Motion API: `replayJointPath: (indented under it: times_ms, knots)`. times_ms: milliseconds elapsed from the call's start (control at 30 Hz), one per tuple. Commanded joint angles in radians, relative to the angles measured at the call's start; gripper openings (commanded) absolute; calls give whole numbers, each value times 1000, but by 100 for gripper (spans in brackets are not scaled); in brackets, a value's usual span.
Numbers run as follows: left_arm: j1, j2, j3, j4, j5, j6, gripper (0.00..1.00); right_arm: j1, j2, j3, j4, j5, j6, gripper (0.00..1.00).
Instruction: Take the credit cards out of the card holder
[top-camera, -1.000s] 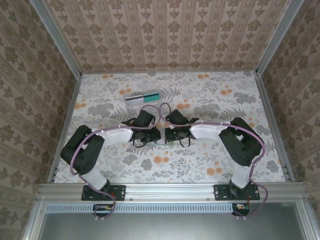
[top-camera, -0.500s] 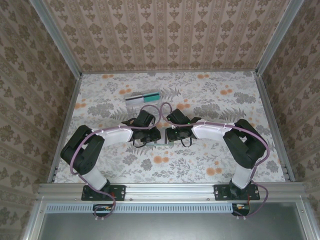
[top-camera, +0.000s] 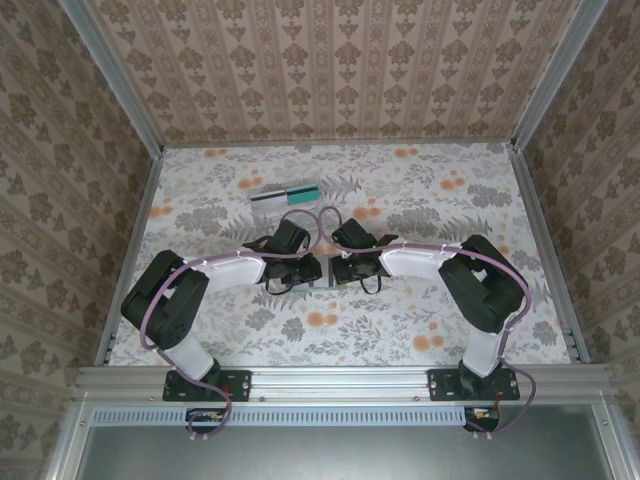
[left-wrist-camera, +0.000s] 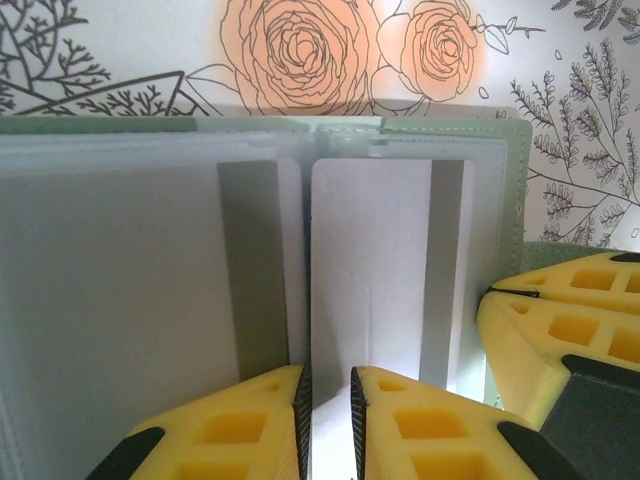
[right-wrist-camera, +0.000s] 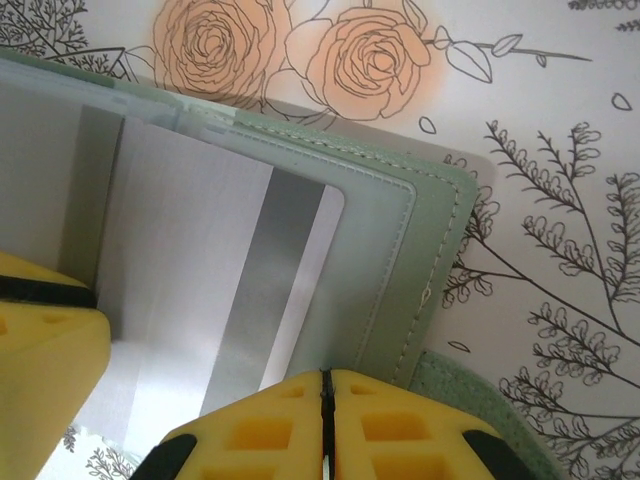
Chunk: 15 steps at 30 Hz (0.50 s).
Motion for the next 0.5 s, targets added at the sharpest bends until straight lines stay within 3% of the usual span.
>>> replayJointPath:
  times_ms: [0, 367, 467]
  knots:
    - [8, 20, -16, 5, 15, 0, 21, 21, 47, 22, -9, -20, 7, 12]
    - [13, 6, -19, -1, 15, -6, 21, 34, 61, 33, -7, -17, 13, 11]
    - [14, -9, -14, -37, -6, 0, 21, 35, 66, 33, -10, -17, 9, 4]
